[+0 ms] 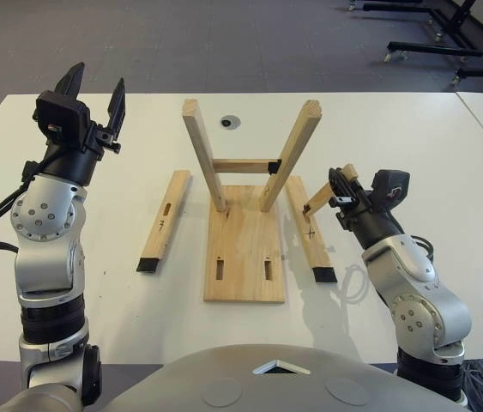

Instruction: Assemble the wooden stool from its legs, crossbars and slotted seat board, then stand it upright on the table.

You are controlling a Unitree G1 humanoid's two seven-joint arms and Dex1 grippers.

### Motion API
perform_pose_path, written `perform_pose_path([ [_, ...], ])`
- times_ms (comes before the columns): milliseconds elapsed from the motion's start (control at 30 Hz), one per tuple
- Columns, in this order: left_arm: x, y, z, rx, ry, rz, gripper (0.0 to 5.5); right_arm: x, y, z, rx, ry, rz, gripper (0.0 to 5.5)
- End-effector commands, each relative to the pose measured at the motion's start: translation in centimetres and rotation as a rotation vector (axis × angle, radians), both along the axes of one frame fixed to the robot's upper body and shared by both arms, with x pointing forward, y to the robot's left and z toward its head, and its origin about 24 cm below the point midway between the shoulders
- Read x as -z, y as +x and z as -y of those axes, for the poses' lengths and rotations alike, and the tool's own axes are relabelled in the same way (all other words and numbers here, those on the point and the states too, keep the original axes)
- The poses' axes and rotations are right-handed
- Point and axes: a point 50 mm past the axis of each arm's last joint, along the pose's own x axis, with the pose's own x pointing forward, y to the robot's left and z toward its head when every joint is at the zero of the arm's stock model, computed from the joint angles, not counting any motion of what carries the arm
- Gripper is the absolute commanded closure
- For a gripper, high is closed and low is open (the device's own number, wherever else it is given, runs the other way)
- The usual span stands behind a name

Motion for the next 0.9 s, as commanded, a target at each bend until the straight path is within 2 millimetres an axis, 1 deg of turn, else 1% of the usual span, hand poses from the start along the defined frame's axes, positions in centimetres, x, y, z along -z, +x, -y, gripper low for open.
perform_pose_path([
  [33, -0.2, 0.1, 0.3, 0.014, 0.015, -0.001, 2.86, 0.8, -0.2, 0.1, 0.014, 0.005, -0.05, 5.12],
  [167, -0.2, 0.3, 0.3, 0.016, 0.017, 0.004, 2.86, 1.3, -0.2, 0.1, 0.021, -0.013, -0.081, 5.12],
  [367, -0.2, 0.3, 0.4, 0.014, 0.016, 0.008, 2.86, 1.2, 0.1, 0.0, 0.012, -0.05, -0.074, 5.12],
  [533, -0.2, 0.3, 0.5, 0.017, 0.014, 0.008, 2.86, 1.5, 0.5, 0.0, 0.023, -0.064, -0.079, 5.12],
  [833, 0.1, 0.3, 0.4, 0.019, 0.014, 0.004, 2.86, 2.9, 0.6, 0.1, 0.042, -0.088, -0.141, 5.12],
  [900, 0.2, 0.3, 0.4, 0.018, 0.013, 0.002, 2.86, 3.2, 0.7, 0.2, 0.042, -0.072, -0.161, 5.12],
])
